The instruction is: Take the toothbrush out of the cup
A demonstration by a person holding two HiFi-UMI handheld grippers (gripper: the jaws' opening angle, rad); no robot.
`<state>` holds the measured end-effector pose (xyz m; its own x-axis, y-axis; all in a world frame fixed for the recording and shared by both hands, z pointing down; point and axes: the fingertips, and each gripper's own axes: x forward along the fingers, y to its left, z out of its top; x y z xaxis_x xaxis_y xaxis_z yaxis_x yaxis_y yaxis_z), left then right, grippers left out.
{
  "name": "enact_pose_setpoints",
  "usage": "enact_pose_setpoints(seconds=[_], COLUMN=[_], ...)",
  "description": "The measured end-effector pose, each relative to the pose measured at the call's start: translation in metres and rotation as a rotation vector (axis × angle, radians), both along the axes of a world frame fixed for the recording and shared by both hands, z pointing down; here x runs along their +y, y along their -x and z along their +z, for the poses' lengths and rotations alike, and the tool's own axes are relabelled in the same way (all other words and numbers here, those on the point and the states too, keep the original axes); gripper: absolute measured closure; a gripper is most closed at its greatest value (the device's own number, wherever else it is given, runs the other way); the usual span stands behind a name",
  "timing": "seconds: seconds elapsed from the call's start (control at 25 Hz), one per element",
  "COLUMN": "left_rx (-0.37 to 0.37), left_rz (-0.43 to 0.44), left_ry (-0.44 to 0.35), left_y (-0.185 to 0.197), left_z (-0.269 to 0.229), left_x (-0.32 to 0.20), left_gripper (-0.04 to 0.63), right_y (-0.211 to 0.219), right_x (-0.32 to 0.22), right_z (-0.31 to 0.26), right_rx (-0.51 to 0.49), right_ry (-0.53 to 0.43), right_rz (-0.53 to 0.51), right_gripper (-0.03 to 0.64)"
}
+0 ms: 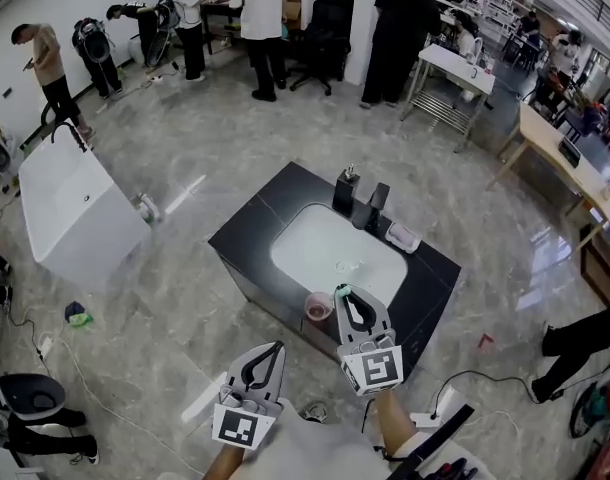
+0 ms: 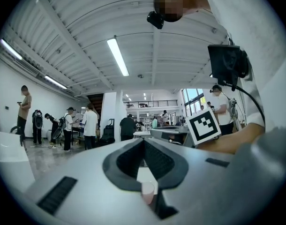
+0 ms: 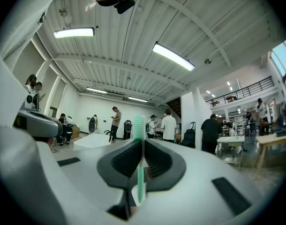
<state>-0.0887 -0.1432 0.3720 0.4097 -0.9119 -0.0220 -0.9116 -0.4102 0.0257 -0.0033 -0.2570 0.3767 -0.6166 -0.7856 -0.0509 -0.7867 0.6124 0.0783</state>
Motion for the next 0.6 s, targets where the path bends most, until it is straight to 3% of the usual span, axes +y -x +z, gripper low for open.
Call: enact_pose_setpoints(seconds=[0.6], left_rx=[0.017], left_rz=[0.051], left_ry=[-0.025], left_y=[-0.022], left_z=[-0.002], left_x=[0.031], left_gripper=[0.6], right_y=[-0.009], right_x=[0.109], right_z=[-0.007], right_rx=[-0.004], right_ry=[0.027], right_rz=[-0.048], right_gripper=[0.592])
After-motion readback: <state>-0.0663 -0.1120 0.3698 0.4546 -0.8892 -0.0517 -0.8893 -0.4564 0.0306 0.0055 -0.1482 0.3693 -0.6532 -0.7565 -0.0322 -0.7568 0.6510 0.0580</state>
